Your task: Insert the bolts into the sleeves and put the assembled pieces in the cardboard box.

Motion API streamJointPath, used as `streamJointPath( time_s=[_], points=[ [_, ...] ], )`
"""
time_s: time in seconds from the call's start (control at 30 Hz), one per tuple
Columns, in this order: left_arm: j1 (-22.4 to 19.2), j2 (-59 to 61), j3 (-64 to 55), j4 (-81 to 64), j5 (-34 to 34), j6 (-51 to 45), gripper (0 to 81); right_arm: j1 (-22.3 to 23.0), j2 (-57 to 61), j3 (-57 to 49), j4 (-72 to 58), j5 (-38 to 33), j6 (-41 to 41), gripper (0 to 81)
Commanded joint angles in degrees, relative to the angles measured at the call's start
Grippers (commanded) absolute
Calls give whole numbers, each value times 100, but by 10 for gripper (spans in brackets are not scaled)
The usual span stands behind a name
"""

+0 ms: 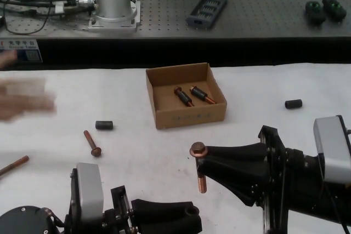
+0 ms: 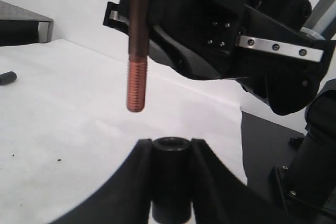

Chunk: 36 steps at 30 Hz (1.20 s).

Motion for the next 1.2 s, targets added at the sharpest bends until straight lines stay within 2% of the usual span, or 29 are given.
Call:
streamJointPath(
  time_s=[0.0, 0.53, 0.8, 1.17],
  points=[
    [-32, -36, -40, -140, -9, -51, 6, 11, 11, -44, -351, 275, 186, 66],
    [-32, -34, -40, -140, -28, -51, 6, 11, 11, -193, -351, 275, 336, 66],
    [-32, -34, -114, -140, 374, -163, 6, 125, 11, -267, -351, 216, 554, 66],
    [-32, -34, -114, -140, 545, -163, 6, 276, 11, -267, -351, -150, 554, 66]
  ],
)
